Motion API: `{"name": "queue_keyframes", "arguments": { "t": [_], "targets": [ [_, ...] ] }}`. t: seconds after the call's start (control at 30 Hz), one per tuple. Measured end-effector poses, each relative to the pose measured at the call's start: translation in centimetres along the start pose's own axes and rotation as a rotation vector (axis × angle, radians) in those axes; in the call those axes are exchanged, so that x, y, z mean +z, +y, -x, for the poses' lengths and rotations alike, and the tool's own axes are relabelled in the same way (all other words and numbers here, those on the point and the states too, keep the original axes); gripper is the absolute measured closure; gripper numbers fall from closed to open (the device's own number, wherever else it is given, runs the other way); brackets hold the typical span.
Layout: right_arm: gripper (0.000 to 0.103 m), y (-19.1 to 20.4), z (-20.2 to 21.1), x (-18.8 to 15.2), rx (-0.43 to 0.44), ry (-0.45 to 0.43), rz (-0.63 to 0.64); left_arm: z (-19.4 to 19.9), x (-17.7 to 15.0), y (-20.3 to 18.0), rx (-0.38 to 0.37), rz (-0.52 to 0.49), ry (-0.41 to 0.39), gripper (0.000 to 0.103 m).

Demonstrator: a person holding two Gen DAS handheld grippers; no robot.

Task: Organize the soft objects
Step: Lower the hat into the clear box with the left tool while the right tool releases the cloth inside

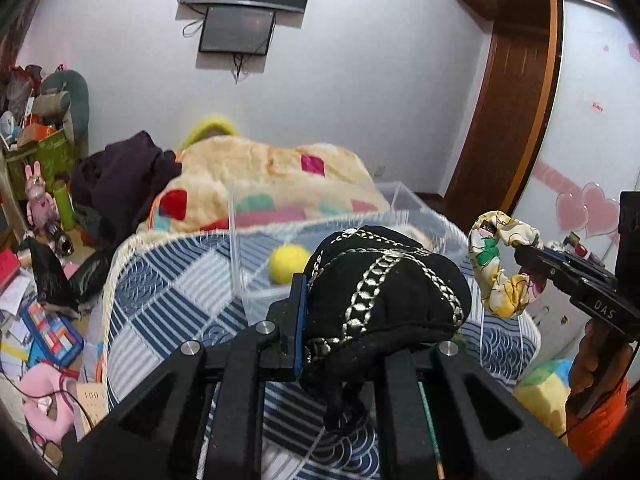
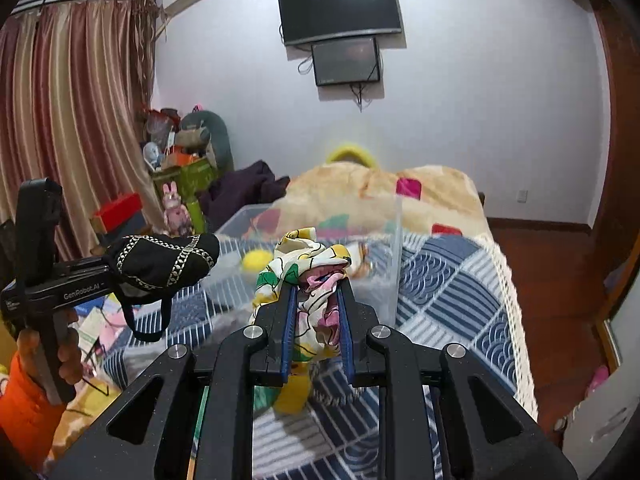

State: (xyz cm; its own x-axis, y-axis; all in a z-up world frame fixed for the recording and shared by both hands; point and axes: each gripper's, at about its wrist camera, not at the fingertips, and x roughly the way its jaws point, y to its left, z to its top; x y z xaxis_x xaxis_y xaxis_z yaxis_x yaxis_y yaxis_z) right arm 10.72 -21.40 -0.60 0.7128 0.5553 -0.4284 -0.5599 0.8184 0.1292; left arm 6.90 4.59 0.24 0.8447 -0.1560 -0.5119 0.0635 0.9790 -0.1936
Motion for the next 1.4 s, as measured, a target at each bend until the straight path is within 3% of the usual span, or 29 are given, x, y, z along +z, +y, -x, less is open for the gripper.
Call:
{"name": "queue_keyframes", "arguments": {
  "t": [0.27, 0.5, 0.97, 1.17, 1.23, 1.4],
  "targets": [
    [0.086, 0.2, -1.8, 3.0, -0.01, -0.045, -0.002, -2.0, 3.6, 0.5, 0.031, 0.007, -0.03, 0.092],
    [0.086, 0.1, -4.6, 4.7, -0.013, -0.031, -0.002, -5.0, 5.2, 1.2, 0.058, 0.01, -0.015, 0.092],
    [0.086, 1.5, -11.6, 3.4, -0.034, 0.148, 0.079, -12.8, 4.3, 1.6, 0.143, -0.031, 0.116, 0.092],
    [0.086, 1.6, -13.0, 2.3, -0.04, 0.227, 0.113, -13.5, 3.0, 0.9, 0.139, -0.073, 0.158, 0.091],
    [0.086, 1.3, -13.0, 2.1, -0.043, 0.237, 0.119, -13.3, 2.9, 0.6, 0.137, -0.088, 0.162, 0.085],
    [0.079, 0.9, -12.4, 1.6, -0.041, 0.259, 0.13, -12.5, 2.3, 0.1, 0.125, -0.103, 0.171, 0.059]
  ]
}}
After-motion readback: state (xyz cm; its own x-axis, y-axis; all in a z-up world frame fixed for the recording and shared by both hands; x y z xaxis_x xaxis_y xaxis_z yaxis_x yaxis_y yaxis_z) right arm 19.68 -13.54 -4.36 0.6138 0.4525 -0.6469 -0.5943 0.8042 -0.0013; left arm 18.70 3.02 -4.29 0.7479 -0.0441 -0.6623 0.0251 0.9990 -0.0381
